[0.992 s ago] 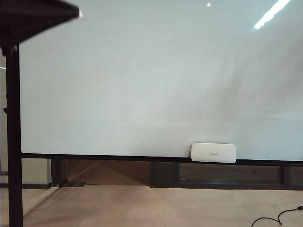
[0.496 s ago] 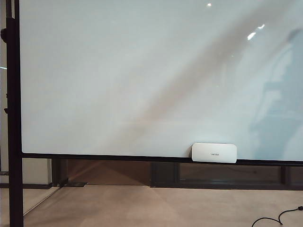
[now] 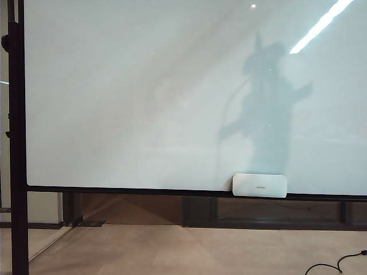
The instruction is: Reach to the right to find the marker pen, pick it up, and write the number 19 on the whiteboard.
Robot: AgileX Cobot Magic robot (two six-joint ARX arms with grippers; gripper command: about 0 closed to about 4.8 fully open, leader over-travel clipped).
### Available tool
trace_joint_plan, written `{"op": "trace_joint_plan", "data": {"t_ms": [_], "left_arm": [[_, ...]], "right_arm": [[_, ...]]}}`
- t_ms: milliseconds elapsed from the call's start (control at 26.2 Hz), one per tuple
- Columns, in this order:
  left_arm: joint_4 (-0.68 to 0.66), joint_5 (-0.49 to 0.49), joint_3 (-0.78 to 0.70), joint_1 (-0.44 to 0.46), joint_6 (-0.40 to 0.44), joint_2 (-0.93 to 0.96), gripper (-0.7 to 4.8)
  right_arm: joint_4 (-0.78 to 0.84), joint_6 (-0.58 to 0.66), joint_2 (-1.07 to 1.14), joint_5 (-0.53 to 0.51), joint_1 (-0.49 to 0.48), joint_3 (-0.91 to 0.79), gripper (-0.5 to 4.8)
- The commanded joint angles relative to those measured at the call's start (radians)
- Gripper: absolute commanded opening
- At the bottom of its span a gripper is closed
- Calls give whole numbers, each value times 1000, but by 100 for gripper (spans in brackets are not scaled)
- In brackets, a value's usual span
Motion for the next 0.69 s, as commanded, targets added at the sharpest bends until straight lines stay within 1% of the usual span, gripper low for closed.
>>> {"op": "trace_joint_plan", "data": {"t_ms": [38,76,153,191,305,382,458,534,687], "left_arm": [[-2,8,39,0,-7,-1,-5],[-3,7,51,0,-7,-1,-5],[-3,5,68,0,-5,-1,-5],[-1,-2,72,0,-3,-1,-5],[21,-5,74,0,29,-1,-5],[61,-5,75,0,40,4,-5],[108,-6,75,0,41,20,-5],[133,-9,79,0,39,51,-5],[134,-9,152,0,56,175,-5]], "right_arm": [[-133,1,-27,137,89,3,-1],[-144,0,-42,154,114,2,-1],[-96,-3,-80,145,157,-7,-2],[-35,-2,-98,138,171,-21,-2],[167,4,-107,40,181,-70,-1],[337,8,-106,17,182,-153,-2],[495,60,-105,30,182,-257,-2],[645,80,-102,95,182,-368,-2],[867,90,-57,103,195,-521,-1]]}}
